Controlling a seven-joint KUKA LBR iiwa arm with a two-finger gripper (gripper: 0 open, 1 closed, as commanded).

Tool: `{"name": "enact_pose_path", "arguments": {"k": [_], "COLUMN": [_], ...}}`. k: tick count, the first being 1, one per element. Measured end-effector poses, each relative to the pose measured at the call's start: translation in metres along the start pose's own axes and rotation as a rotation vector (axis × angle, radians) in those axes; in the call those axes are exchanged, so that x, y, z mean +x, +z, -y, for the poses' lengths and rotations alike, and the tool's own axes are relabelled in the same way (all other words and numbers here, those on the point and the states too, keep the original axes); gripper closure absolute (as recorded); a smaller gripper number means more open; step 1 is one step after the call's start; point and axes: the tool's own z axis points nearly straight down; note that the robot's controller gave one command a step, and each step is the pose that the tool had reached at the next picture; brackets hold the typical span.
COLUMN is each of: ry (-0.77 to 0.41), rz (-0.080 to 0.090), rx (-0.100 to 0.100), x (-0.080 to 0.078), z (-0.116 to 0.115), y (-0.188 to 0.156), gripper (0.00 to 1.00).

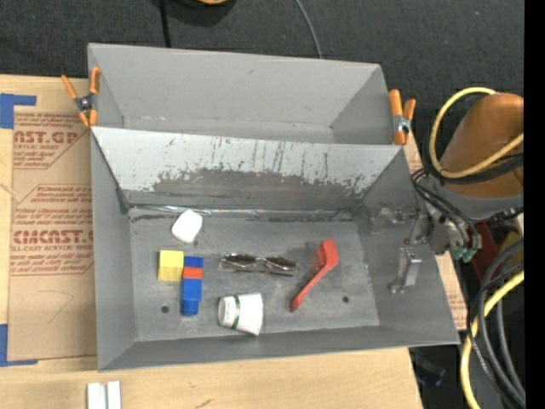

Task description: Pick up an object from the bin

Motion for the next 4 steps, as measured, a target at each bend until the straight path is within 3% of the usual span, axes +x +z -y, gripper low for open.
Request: {"name": "enact_pose_path", "arguments": {"k": [1, 2, 3, 4], "ry": [-0.002, -0.014, 0.112, 0.186], "rz": [0.007, 0.010, 0.000, 0.011], "rx": [0.001, 0.003, -0.001, 0.000], "x": [-0.002, -0.015, -0.019, -0.033], "z": [-0.001, -0.013, -0.037, -0.048], "y": [-0.005, 0.042, 0.059, 0.069], "gripper": [0.00, 0.00, 0.00, 0.00]}}
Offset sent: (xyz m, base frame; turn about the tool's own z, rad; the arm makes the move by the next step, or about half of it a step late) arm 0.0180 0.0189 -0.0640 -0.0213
